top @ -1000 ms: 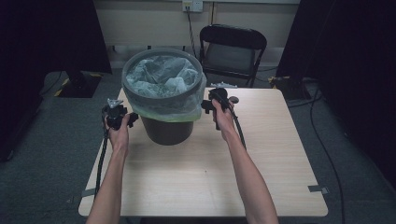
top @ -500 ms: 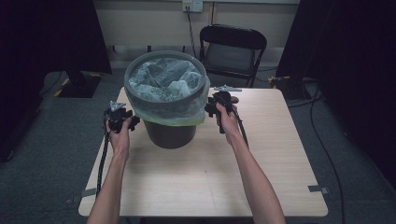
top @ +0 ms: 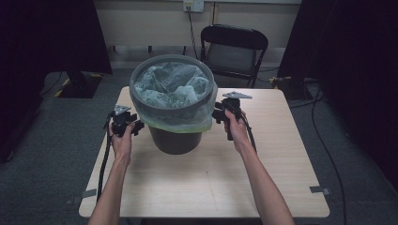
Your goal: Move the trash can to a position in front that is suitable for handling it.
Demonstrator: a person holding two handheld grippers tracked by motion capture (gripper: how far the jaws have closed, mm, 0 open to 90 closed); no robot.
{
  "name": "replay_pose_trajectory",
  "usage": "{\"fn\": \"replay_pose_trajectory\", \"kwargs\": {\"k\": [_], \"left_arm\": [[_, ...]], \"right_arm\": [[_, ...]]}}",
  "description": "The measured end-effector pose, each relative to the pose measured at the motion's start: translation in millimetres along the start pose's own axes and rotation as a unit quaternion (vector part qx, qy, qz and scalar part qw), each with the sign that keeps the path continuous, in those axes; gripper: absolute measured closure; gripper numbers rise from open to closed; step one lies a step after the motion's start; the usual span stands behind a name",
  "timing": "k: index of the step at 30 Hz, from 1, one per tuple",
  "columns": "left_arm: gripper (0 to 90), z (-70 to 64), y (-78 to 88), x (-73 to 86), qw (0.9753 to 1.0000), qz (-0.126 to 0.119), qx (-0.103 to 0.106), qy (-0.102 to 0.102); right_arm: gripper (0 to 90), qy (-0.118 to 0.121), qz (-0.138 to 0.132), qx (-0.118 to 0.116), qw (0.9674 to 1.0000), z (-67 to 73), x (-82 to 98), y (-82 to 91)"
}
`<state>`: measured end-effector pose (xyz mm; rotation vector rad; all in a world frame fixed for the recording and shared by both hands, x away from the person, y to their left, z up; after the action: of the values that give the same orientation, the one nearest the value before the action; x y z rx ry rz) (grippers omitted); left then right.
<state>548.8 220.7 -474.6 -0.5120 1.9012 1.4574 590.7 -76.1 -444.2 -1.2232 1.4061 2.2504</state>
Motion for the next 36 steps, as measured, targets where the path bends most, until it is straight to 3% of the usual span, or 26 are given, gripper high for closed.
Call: {"fn": "replay_pose_trajectory", "kwargs": {"k": [5,9,13,36], "left_arm": [[49.9,-7.2,2.6,2.6,0.9998,0.004,0.003,-0.019],[52.3,-13.2,3.7,6.1,0.9997,-0.001,0.018,-0.014],[52.6,-18.3,6.3,9.1,0.9993,-0.003,0.03,-0.022],[54.5,-49.3,11.3,17.5,0.9974,-0.008,0.054,-0.048]], "right_arm": [[44.8,0.002,0.0,0.002,1.0,-1.3,7.8,8.9],[45.8,0.002,-0.002,0.0,1.0,-1.8,12.4,14.2],[45.8,0.005,-0.002,-0.004,1.0,-2.6,18.0,20.7],[45.5,0.017,0.005,-0.001,0.9998,-10.8,41.7,52.9]]}}
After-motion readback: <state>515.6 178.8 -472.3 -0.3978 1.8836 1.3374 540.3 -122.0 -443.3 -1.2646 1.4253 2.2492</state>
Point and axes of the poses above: each handheld gripper's, and its own axes: y roughly backward along the jaws, x roughly out of its underside, z roughly to its left, the point moved 9 cm from there along -y, roughly forward along the jaws, and after that the axes turned 15 degrees about z, right-handed, at the moved point
